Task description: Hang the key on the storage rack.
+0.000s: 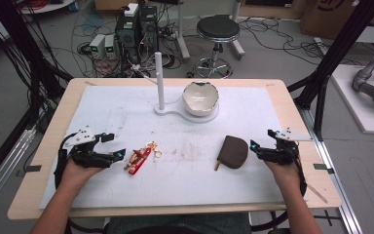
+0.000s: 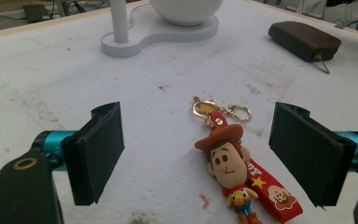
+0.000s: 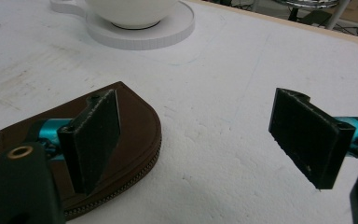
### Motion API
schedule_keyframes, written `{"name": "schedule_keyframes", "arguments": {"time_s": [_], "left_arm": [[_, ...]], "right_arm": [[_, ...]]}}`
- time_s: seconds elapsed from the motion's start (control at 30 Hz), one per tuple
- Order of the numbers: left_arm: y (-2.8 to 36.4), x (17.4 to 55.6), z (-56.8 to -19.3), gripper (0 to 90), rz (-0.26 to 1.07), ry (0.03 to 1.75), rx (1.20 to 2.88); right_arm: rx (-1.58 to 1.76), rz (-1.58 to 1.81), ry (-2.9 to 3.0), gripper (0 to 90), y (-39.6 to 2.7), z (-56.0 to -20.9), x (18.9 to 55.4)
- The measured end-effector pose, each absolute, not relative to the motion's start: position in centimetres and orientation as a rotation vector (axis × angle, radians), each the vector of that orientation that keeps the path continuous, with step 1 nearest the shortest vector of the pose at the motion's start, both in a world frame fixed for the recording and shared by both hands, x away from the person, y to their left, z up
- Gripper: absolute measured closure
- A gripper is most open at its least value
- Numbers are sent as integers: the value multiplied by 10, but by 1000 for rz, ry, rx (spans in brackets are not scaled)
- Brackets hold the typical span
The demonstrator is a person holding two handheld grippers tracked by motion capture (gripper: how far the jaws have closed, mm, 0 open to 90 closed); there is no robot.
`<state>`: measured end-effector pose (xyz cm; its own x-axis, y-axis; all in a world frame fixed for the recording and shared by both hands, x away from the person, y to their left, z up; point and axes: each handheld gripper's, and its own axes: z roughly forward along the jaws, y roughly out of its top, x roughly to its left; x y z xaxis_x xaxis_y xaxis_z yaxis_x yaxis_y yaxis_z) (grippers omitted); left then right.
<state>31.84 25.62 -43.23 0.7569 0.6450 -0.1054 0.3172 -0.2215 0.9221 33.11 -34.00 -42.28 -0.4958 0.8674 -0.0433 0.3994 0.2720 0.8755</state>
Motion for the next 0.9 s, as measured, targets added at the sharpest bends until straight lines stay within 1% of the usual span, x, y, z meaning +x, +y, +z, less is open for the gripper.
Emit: {"name": "schedule_keyframes", "arguments": {"time_s": [0.37, 0.9], "left_arm": [[253, 320, -433, 178, 352, 736, 1825], [250, 320, -434, 178, 351, 731, 1843]], "right_arm": [[1163, 1106, 2033, 167, -347, -430, 327], [1147, 1090, 2035, 168, -344, -429, 325]]}}
